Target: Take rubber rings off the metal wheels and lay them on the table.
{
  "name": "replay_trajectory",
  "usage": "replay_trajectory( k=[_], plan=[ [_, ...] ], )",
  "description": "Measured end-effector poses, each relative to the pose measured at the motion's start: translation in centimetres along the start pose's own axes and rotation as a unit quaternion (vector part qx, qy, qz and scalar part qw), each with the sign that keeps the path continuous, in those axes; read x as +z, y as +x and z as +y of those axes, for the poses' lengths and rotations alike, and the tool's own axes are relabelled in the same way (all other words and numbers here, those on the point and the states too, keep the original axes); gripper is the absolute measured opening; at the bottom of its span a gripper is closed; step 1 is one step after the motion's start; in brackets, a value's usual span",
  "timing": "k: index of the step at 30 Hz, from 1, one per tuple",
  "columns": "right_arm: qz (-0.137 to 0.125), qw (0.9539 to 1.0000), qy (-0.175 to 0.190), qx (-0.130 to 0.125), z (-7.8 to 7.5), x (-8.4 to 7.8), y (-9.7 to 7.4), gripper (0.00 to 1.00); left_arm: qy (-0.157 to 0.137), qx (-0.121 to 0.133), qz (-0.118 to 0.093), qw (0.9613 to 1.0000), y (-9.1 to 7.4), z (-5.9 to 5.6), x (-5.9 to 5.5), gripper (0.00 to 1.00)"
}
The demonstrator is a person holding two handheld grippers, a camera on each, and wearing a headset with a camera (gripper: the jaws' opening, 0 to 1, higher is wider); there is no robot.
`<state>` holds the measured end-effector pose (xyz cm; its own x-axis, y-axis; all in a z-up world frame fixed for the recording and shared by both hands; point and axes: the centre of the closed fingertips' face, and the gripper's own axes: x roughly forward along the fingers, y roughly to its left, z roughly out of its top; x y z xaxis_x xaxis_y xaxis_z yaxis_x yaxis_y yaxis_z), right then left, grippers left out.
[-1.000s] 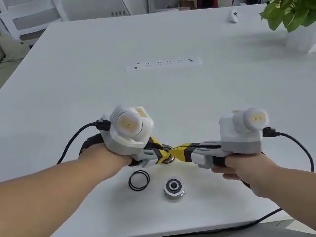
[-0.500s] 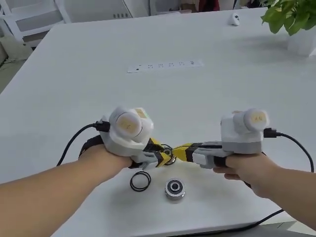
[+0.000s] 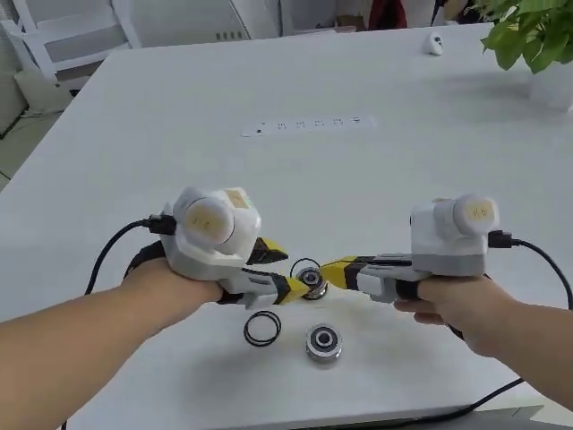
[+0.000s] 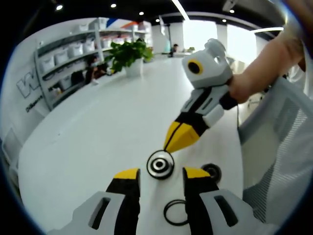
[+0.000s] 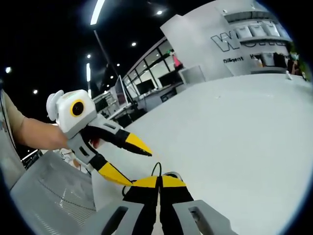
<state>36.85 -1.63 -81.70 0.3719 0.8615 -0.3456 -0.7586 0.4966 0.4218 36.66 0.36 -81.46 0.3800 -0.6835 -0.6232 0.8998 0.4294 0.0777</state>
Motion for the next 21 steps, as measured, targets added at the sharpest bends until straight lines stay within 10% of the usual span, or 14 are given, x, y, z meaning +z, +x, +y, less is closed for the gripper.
replay_trajectory(
  k=[21],
  plan=[
    [-0.003,0.9999,-0.013,0.011,1.2,1.3,-0.1,0.0,-0.006,0.007,-0.01,0.9999,-3.7,-0.8,-0.5,0.58]
  ],
)
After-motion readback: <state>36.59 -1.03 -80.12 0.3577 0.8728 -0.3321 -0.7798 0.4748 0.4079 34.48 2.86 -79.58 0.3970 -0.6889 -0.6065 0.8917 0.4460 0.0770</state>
